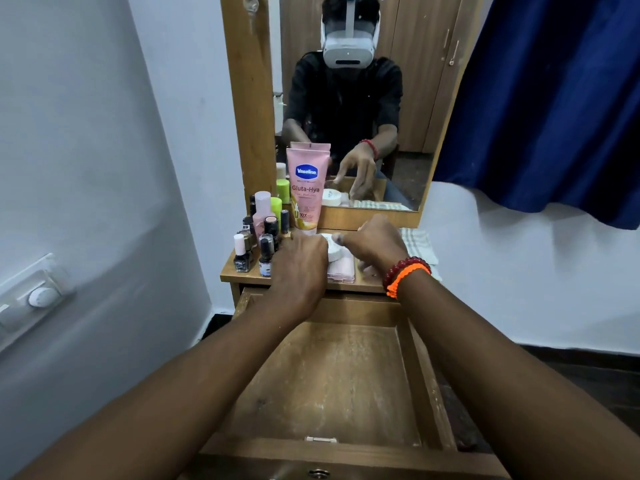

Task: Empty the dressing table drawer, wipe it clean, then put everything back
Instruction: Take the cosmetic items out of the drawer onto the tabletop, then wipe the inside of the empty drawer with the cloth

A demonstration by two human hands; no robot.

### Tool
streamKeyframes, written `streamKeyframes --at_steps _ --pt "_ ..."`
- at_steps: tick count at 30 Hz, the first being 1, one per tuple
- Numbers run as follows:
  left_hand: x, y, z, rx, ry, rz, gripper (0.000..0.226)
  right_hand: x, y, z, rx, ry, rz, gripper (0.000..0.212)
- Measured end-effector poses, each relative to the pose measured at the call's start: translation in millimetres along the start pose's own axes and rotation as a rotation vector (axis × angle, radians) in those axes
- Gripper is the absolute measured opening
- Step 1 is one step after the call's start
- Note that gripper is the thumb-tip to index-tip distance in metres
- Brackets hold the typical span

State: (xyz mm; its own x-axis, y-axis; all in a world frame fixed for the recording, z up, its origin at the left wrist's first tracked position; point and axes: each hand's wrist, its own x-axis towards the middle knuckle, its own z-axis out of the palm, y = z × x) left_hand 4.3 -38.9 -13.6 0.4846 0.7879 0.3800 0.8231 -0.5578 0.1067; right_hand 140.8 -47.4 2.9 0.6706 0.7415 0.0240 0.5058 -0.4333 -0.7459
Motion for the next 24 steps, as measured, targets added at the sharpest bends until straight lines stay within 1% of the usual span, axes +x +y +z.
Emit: streamKeyframes --at_steps 2,4,6,8,10,11,13,15,17,20,22,24 --pt "4 17 -7 0.096 0.077 0.076 0.019 8 11 -15 0.008 0.066 -0.027 0.049" --pt "11 40 -13 0.096 0.129 0.184 0.018 15 25 -34 0.015 0.141 -0.039 0.037" --pt "21 64 -14 0.058 0.139 0.298 0.017 21 41 -51 0.067 0.192 -0.017 0.019" --pt "31 89 -9 0.024 0.092 0.379 0.02 28 59 -63 0.109 0.244 0.019 0.01" --pt "41 105 1 -0.01 -0.019 0.372 0.022 39 78 -68 0.105 0.26 0.069 0.018" --pt "46 110 8 -0.019 -0.076 0.351 0.021 44 87 -69 0.103 0.244 0.095 0.023" --pt "54 114 25 -0.028 -0.164 0.306 0.018 52 104 -69 0.131 0.187 0.141 0.026" --pt "56 115 42 -0.029 -0.206 0.298 0.028 59 115 -67 0.17 0.126 0.165 0.03" --pt "56 115 54 0.008 -0.166 0.312 0.035 67 123 -64 0.235 0.073 0.199 0.032" --pt "57 115 61 0.004 -0.032 0.337 0.023 77 133 -59 0.354 0.023 0.256 0.033" --pt "56 116 62 -0.005 0.027 0.364 0.017 78 134 -61 0.355 0.077 0.251 0.036" --pt "50 117 60 -0.035 0.046 0.401 0.015 75 133 -65 0.339 0.135 0.231 0.037"
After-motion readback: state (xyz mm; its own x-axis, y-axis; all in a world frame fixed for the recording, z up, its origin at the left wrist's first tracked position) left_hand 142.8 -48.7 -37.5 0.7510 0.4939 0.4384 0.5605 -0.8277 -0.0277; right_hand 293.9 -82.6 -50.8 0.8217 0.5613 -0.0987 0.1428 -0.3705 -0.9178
